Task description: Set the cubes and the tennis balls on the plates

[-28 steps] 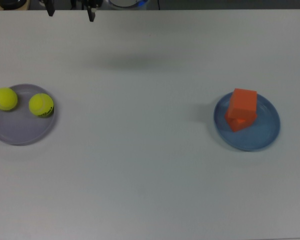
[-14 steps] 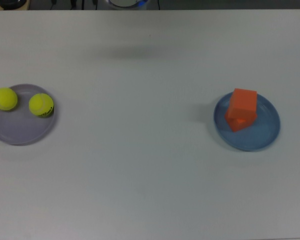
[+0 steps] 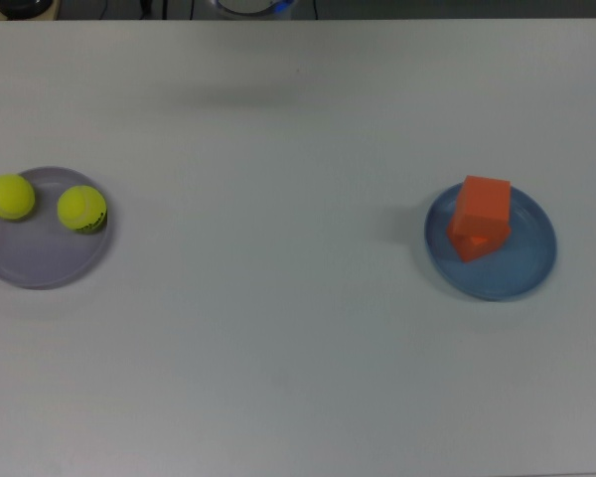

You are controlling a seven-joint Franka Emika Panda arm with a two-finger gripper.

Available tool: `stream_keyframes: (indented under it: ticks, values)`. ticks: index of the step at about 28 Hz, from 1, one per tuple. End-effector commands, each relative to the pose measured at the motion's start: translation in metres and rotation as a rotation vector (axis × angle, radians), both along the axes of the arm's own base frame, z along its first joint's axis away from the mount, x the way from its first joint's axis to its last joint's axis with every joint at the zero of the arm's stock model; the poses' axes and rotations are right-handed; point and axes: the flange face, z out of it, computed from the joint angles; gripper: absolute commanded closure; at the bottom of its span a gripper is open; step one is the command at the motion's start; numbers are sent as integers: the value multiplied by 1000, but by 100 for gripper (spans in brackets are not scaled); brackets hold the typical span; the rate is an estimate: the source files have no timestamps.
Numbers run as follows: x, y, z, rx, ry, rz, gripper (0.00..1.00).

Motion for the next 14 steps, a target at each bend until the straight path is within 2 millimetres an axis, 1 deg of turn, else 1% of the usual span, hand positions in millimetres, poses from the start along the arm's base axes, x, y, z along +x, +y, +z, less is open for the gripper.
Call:
stream_keyframes:
  ticks: [1,14]
  values:
    - [-4,4,9,23,-7,27,0]
    - [-2,17,5,27,-1,49,0]
